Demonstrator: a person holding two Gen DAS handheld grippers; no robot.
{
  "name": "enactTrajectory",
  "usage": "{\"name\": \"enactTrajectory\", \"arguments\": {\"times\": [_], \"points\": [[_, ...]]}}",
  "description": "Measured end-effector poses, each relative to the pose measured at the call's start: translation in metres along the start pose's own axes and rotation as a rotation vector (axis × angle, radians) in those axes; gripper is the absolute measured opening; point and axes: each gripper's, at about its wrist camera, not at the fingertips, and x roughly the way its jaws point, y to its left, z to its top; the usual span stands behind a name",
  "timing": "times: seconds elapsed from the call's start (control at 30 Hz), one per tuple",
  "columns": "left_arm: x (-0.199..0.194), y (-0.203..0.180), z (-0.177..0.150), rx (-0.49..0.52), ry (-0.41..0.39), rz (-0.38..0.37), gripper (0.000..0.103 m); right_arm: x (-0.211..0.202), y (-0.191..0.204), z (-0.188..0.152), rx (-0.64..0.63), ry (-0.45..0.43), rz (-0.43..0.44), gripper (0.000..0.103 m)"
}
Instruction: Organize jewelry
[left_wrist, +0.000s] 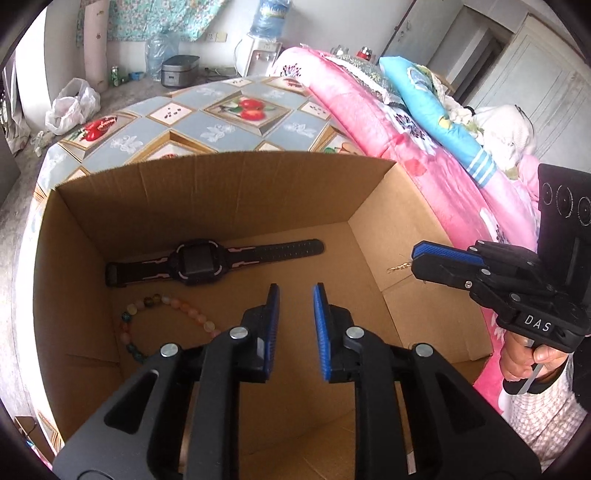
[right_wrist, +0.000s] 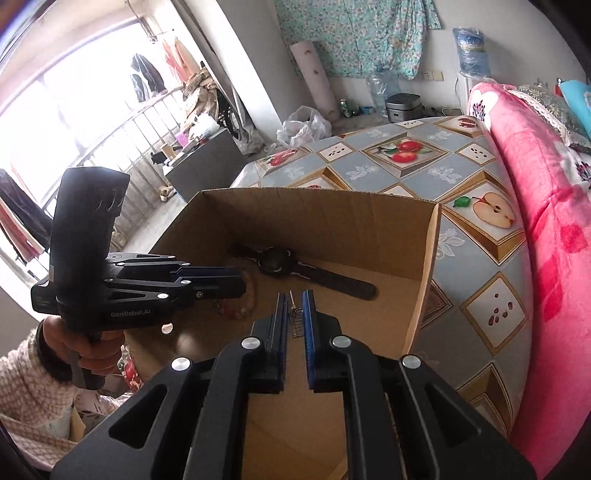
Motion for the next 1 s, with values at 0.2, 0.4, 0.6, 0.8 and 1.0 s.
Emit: {"name": "enactTrajectory", "arguments": {"times": [0.2,0.4,0.6,0.8,1.0], "points": [[-0.017,-0.004,-0.002,0.020,-0.060,0.023,0.017,-0.003,0.001,-0.001,-0.002,-0.010,0.010,0.009],[-0.028,-0.004,-0.005,0.016,-0.096,0.024,0.017,0.002,0.006,0.003,-0.004,-0.011,0.016,0.028],[-0.046,0.000,-0.014,0.023,-0.149,0.026,0.018,-0.002,0.008,0.006,-0.005,-0.038,0.011,0.031],[-0.070,0.000,-0.033,0.036,-0.222,0.004,0.018,-0.027,0.010,-0.004,0.009,-0.122,0.020,0.031],[-0.105,0.001,-0.078,0.062,-0.328,-0.054,0.019,-0.064,0.024,-0.051,-0.017,-0.226,0.063,0.031]]}}
